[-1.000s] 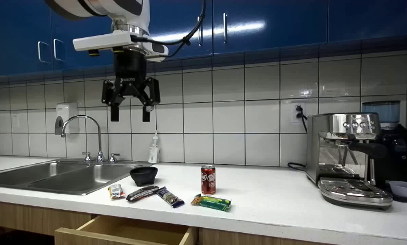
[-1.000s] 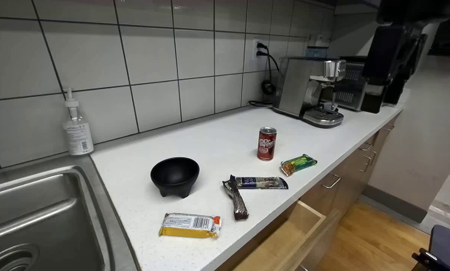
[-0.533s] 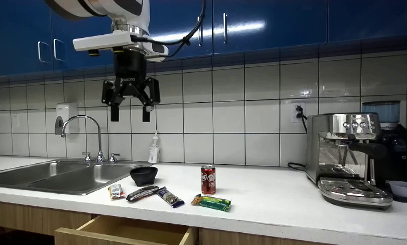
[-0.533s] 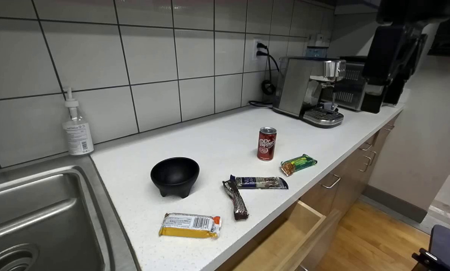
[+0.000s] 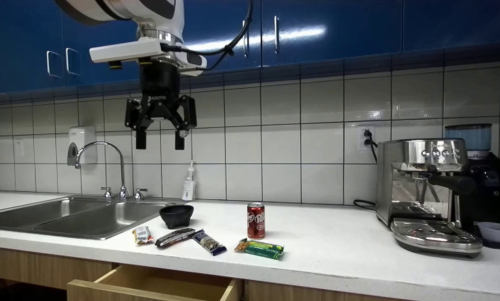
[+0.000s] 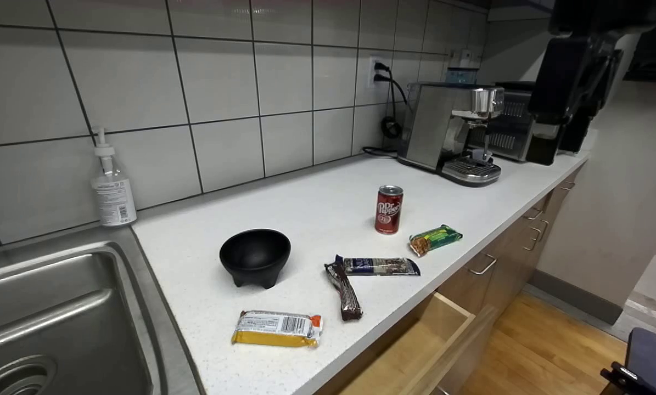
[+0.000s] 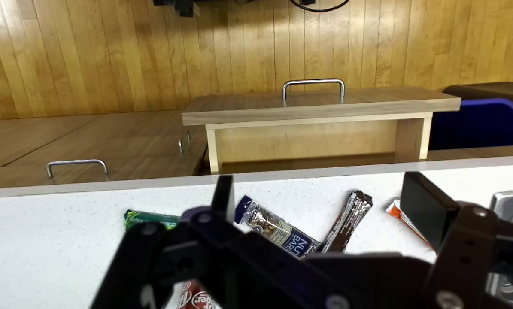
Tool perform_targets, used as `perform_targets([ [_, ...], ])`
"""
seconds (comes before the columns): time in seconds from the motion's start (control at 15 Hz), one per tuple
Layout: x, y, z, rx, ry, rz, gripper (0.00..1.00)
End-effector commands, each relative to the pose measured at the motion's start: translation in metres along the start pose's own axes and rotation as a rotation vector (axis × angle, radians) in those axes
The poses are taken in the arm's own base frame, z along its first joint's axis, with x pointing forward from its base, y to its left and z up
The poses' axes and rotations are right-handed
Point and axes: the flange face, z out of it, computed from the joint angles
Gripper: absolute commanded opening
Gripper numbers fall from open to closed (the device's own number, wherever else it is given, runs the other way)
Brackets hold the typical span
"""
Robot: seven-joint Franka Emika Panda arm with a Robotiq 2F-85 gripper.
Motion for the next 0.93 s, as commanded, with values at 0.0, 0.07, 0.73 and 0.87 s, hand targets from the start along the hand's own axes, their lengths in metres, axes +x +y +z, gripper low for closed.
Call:
perform_targets([
  [0.0,0.0,0.0,-0.001,0.0,-0.001,0.0,1.0],
  [0.07,0.0,0.0,0.0,-0.001,0.004,0.001,1.0],
  [0.73,0.01,-0.013,0.033,-0.015,0.066,-0.053,1.0],
  [0.87,0.011,-0.019,0.046,-0.019,0.066,-0.074,1.0],
])
